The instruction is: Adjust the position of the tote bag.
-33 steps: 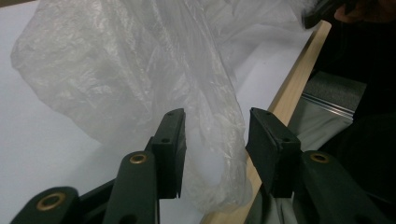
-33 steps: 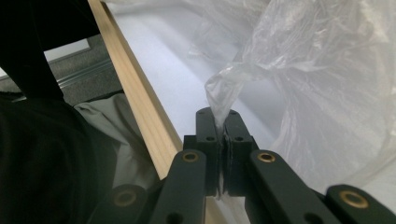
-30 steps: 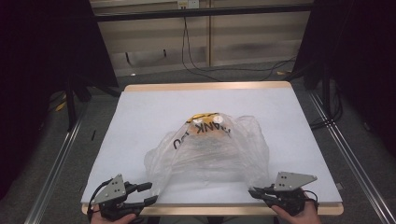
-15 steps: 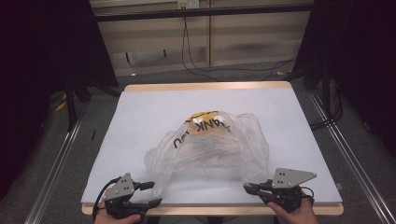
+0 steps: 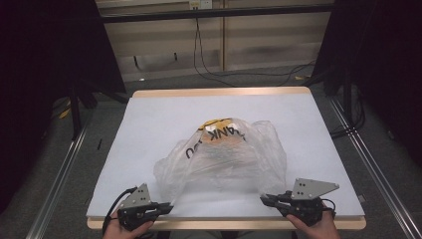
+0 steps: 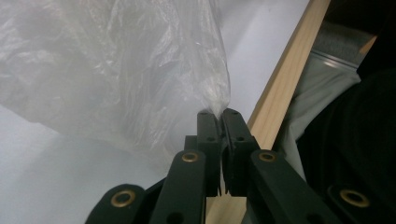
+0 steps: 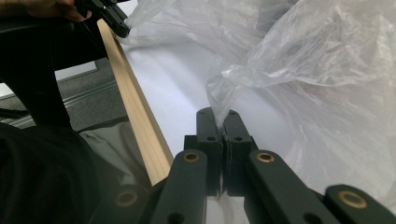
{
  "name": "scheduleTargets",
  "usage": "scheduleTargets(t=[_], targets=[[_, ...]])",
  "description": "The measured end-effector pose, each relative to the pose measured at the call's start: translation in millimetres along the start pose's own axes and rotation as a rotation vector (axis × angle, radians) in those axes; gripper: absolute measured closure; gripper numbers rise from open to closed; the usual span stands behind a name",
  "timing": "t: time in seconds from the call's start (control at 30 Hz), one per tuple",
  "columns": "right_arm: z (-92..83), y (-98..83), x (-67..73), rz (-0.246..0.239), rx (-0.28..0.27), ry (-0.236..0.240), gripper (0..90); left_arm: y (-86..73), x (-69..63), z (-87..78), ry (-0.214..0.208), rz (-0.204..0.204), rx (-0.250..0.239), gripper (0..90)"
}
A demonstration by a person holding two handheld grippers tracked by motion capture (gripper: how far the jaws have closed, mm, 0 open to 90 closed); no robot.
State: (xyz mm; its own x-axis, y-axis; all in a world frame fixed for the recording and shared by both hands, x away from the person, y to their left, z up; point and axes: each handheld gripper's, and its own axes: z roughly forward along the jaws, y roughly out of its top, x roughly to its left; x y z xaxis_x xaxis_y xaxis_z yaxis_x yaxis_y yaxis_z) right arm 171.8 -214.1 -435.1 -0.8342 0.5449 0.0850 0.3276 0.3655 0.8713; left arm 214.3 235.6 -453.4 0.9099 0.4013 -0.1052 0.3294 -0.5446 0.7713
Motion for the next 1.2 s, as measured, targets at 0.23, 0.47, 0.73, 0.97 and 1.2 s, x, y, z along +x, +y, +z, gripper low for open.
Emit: scheduleTargets(t=[0.23, 0.47, 0.73, 0.97, 1.2], targets=[[-2.8, 0.9, -1.8, 0.004, -0.013, -0.003, 88.0, -0.9, -1.3, -6.4, -0.019, -0.007, -0.074, 88.2], [-5.9, 3.6, -3.4, 0.007, -0.029, -0.002, 88.1, -0.3, 2.2, -12.4, -0.021, -0.028, -0.109, 88.8], [-8.7, 7.4, -3.9, 0.000, -0.056, 0.000, 88.0, 4.2, -2.3, -11.4, -0.021, -0.031, -0.130, 88.9], [-16.2, 11.2, -8.9, 0.011, -0.089, -0.015, 88.1, 8.9, -1.0, -22.7, 0.000, -0.030, -0.185, 89.0], [-16.4, 17.0, -13.9, 0.001, -0.104, -0.017, 88.0, 14.8, 3.1, -30.7, 0.016, -0.055, -0.221, 89.0]])
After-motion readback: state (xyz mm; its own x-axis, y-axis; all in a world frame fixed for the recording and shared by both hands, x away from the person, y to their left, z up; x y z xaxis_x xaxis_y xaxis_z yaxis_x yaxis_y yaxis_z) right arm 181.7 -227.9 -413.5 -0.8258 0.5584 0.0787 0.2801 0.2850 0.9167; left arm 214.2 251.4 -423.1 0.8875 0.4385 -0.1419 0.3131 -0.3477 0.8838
